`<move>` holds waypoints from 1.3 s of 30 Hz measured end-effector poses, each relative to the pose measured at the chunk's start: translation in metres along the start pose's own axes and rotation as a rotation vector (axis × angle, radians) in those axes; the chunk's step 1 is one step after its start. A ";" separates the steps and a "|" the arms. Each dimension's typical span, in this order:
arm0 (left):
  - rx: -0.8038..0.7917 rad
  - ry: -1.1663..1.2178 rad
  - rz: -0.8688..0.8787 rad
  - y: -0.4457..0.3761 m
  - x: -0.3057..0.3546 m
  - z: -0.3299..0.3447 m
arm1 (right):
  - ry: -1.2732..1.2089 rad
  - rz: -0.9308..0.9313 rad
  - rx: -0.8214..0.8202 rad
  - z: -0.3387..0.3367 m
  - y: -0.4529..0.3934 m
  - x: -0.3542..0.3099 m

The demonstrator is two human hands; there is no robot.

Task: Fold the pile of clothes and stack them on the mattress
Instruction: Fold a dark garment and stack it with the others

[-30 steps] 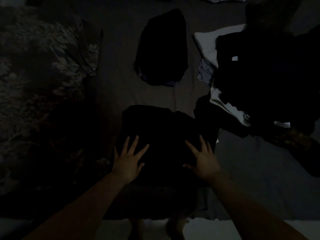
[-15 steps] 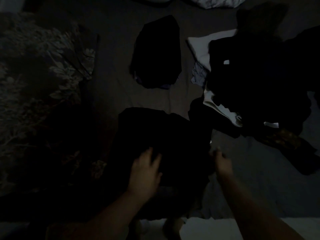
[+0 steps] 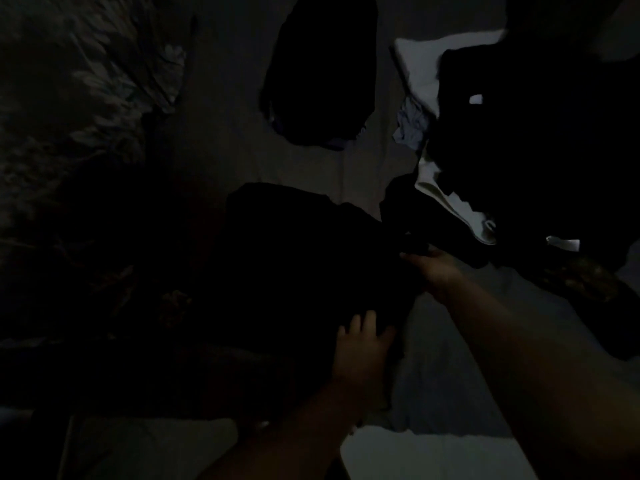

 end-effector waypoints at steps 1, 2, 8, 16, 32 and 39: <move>0.018 0.029 -0.010 0.000 -0.002 -0.007 | 0.020 -0.020 0.014 -0.001 0.002 -0.002; 0.068 0.057 -0.042 0.002 -0.008 -0.019 | 0.031 -0.047 0.036 -0.004 0.006 -0.006; 0.325 0.497 -0.180 0.045 -0.044 -0.056 | 0.074 -0.214 0.105 -0.001 0.041 -0.053; 0.819 0.905 -0.643 0.146 -0.175 -0.079 | 0.355 -0.424 -0.105 0.185 0.081 -0.129; 0.565 0.646 -0.770 0.074 -0.256 -0.113 | 0.110 -0.234 -0.105 0.157 0.062 -0.013; 0.271 1.310 -0.641 0.024 -0.255 -0.118 | -0.133 -0.154 -0.319 0.181 0.059 -0.009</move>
Point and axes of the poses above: each hand's wrist, its own y-axis away from the middle knuckle, its own z-axis out of the palm, x = y × z, the point moved 9 cm from there along -y, towards the middle knuckle, and after that the axes turned 7 degrees about z, right-handed, at the moved point
